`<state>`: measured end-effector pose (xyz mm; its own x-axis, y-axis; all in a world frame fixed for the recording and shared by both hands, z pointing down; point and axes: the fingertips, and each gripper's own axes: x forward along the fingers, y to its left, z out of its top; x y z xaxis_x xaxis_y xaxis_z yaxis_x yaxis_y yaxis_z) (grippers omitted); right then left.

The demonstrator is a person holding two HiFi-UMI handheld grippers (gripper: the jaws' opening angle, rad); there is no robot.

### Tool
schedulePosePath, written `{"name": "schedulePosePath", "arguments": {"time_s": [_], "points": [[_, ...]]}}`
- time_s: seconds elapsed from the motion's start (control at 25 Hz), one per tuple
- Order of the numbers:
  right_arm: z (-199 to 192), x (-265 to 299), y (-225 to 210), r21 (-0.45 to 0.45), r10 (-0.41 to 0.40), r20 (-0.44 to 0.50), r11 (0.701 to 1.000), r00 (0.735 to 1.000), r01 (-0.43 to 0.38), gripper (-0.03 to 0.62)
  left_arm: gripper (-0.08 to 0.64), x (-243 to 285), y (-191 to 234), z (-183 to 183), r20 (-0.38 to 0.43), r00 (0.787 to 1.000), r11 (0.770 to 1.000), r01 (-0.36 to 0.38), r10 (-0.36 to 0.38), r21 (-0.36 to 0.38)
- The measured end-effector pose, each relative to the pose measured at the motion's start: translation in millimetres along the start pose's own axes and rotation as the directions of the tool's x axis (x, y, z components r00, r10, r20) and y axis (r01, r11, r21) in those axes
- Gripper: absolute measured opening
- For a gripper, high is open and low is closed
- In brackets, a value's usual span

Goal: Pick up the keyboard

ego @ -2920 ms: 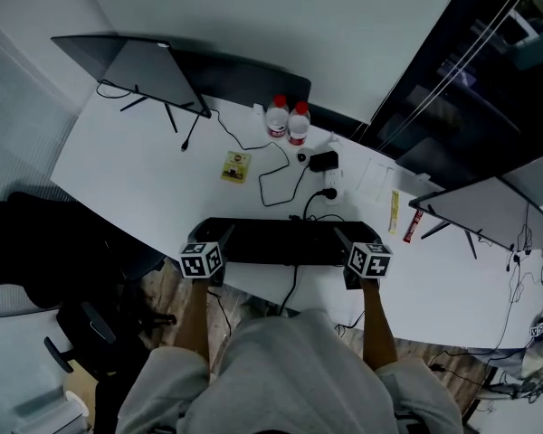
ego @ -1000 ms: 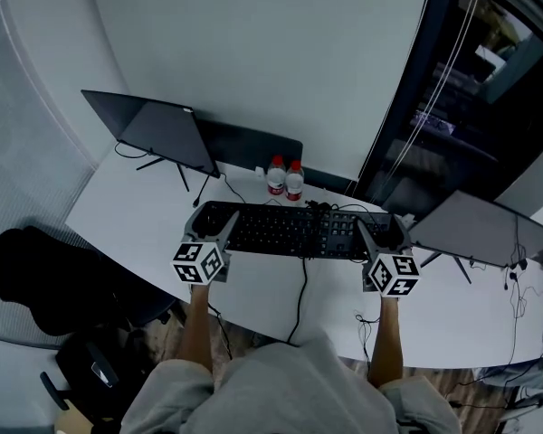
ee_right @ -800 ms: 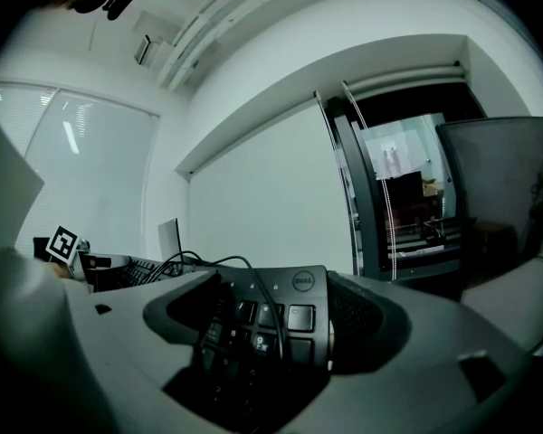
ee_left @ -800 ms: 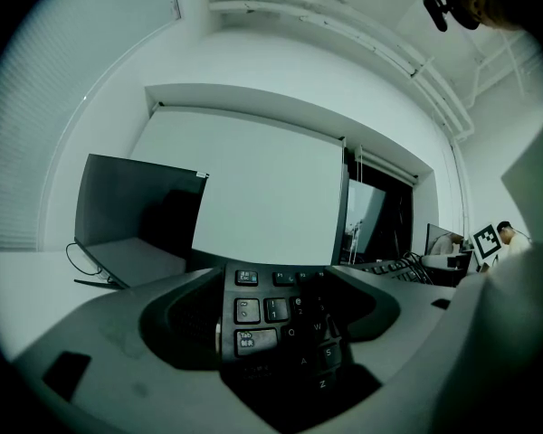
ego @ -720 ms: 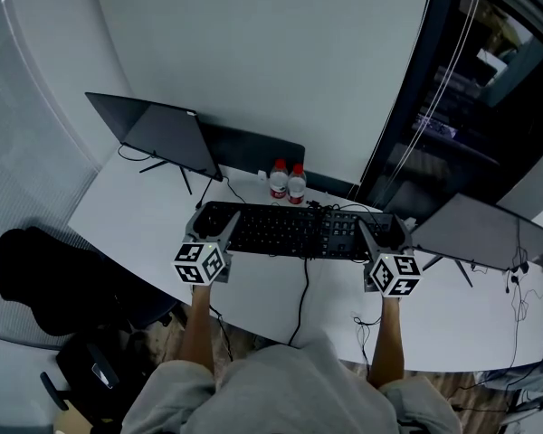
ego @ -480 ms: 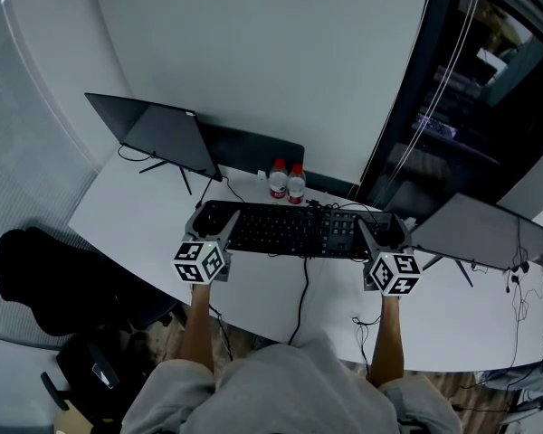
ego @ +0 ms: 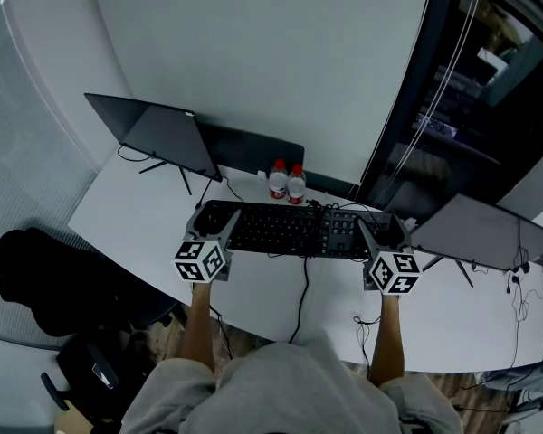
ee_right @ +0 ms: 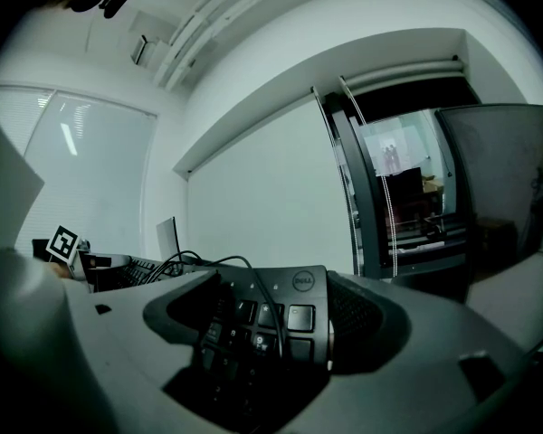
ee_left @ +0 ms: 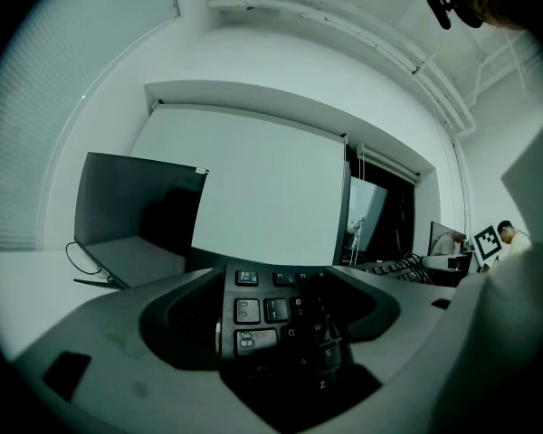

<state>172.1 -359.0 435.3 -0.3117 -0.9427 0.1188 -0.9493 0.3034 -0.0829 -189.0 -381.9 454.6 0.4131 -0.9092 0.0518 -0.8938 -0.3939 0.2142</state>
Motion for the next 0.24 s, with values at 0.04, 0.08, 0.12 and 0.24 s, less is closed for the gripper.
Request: {"name": "schedulePosePath", "arguments": {"time_s": [0.04,0.08,0.12,0.24], "points": [[0.4,1.0,-0.1,-0.001,0.001,0.000,1.000,1.000,-0.001,0.364,0.321,0.7,0.5,0.0,-0.001,1.000,1.000,-0.001,0.001,0.000],[0.5,1.9,-0.3,-0.001,0.001,0.001,1.000,1.000,-0.001,0.364,0.321,1.3,1.1,-0.1,-0.001,1.000,1.000,-0.002,0.002,0.000],[0.4,2.7,-0.5,-0.001,0.001,0.000,1.000,1.000,-0.001,0.364,0.321,1.8,1.6,-0.2,-0.001,1.000,1.000,-0.001,0.001,-0.001],[-0.5,4.8,-0.6,-0.002,0.001,-0.001,1.000,1.000,-0.001,0.364,0.321,2.9,3.1,-0.7,-0.001,1.000,1.000,-0.001,0.001,-0.002]]}}
